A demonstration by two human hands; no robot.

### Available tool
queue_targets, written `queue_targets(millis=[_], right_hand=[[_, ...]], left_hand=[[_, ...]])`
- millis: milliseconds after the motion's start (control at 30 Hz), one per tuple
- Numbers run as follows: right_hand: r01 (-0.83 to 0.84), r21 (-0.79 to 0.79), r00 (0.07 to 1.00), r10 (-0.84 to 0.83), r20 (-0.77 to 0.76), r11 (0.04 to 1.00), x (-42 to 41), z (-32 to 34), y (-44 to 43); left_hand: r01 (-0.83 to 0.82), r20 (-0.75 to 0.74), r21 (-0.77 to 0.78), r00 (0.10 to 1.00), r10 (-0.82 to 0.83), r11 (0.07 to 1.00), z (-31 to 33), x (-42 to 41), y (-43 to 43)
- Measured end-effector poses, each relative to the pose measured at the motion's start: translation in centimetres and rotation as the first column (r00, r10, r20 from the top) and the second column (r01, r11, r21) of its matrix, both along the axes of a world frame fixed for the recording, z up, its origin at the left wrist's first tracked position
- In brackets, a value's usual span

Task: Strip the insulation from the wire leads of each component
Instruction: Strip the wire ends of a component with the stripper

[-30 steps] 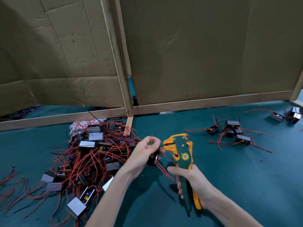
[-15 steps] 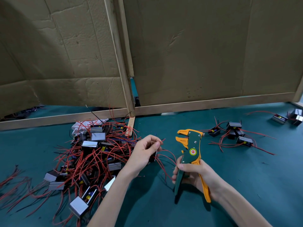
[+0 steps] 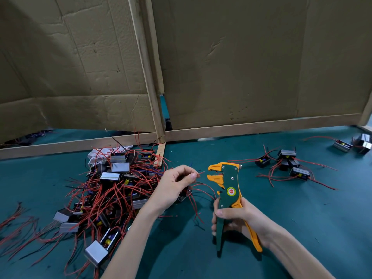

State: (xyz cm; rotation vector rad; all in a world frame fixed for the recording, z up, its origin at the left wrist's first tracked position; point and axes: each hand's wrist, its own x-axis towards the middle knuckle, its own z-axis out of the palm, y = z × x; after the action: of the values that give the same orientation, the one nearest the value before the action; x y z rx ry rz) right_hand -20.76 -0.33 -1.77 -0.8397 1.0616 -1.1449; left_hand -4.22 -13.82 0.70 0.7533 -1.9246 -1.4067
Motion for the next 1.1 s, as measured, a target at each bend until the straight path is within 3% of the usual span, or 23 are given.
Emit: queue_targets(millis=[733, 1000, 1100], right_hand=[[-0.053, 0.054, 0.996, 0.057, -0.063, 0.997, -0.4, -0.2, 0.4], [-0.012, 0.112, 0.992, 0.027, -0.127, 0.994, 0.0, -0.1, 0.5], [0.085, 0.141, 0.98, -0.058, -0.189, 0.986, 0.8, -0.5, 0.3]], left_hand=[[0.048, 0.041, 0.067, 0.998, -0.051, 0.997, 0.3, -0.1, 0.3], [0.067, 0.028, 0.104, 0.997, -0.07, 0.992, 0.8, 0.2, 0.4], [0.059, 0.04, 0.122, 0.997, -0.064, 0.991, 0.8, 0.3, 0.4]])
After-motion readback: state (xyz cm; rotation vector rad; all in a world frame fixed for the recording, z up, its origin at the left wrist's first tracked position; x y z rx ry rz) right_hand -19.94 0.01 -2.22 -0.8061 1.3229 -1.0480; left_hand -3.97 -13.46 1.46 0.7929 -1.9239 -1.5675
